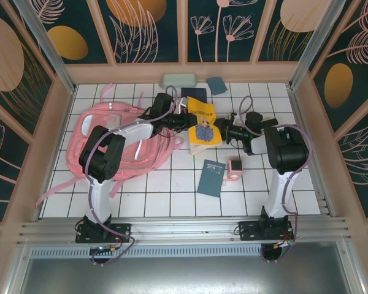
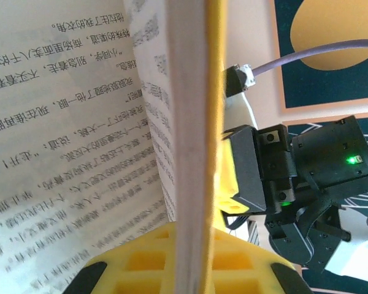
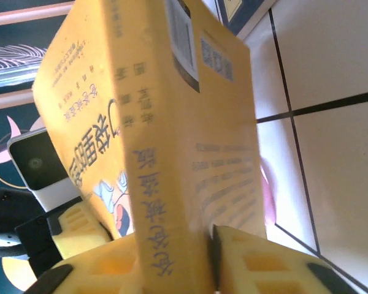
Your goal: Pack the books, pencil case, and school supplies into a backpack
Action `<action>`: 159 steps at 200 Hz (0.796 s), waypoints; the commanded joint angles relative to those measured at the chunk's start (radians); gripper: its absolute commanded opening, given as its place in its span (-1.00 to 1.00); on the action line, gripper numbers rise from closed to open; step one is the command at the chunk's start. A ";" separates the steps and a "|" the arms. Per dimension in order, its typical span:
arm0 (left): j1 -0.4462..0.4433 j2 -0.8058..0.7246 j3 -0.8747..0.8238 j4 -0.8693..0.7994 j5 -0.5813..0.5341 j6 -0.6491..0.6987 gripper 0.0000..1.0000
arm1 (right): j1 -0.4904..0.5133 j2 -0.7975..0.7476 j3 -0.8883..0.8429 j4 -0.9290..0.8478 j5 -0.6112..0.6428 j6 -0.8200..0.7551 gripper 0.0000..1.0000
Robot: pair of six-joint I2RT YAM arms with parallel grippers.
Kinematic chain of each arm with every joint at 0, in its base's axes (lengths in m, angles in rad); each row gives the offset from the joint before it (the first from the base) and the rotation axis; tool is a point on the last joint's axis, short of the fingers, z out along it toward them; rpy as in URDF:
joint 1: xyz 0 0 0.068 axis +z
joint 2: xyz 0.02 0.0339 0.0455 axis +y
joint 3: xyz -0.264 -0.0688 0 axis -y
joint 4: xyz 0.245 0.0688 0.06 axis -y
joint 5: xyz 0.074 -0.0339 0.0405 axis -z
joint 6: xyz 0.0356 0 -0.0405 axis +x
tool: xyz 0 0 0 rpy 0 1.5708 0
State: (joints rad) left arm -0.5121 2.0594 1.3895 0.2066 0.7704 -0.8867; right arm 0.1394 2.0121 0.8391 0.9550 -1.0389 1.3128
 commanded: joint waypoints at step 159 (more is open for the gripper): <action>0.077 -0.051 -0.172 0.096 -0.035 -0.180 0.46 | 0.030 -0.282 0.087 -0.321 0.123 -0.143 -1.00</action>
State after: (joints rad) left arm -0.4225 2.0125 1.2507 0.2043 0.6720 -0.9562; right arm 0.1589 1.8179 0.8715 0.4988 -0.8635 1.0824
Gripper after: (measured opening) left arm 0.726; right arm 0.174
